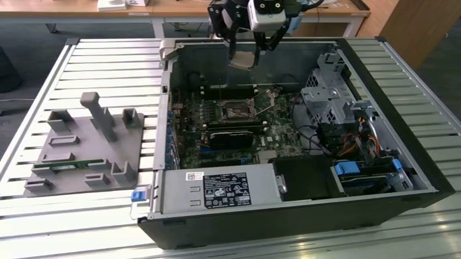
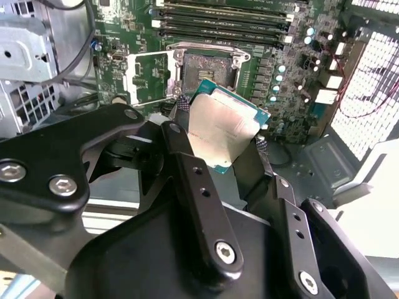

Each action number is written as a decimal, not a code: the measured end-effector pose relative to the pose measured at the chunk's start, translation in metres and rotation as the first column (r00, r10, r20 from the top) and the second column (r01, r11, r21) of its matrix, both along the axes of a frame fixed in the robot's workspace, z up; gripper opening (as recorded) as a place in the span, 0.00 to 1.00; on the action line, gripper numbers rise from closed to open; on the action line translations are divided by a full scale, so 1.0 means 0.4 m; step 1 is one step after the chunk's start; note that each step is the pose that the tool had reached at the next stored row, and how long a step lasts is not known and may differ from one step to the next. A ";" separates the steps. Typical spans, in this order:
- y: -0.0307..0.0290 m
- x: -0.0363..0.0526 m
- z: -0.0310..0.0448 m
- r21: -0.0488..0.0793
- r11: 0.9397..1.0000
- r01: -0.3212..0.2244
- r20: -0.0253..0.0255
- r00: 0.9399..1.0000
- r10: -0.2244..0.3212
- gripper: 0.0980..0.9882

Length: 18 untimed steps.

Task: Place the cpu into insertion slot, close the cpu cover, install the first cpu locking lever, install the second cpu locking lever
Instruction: 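Place the cpu into insertion slot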

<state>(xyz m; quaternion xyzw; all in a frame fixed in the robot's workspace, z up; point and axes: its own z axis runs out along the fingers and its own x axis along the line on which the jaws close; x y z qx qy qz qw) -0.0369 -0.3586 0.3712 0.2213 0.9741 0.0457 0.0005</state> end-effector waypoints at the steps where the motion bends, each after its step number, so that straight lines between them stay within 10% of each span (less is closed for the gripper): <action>1: 0.000 0.000 0.000 0.000 1.000 0.009 0.000 1.000 -0.009 0.48; 18: 0.000 -0.001 -0.002 0.000 0.986 0.168 0.000 0.986 -0.168 0.48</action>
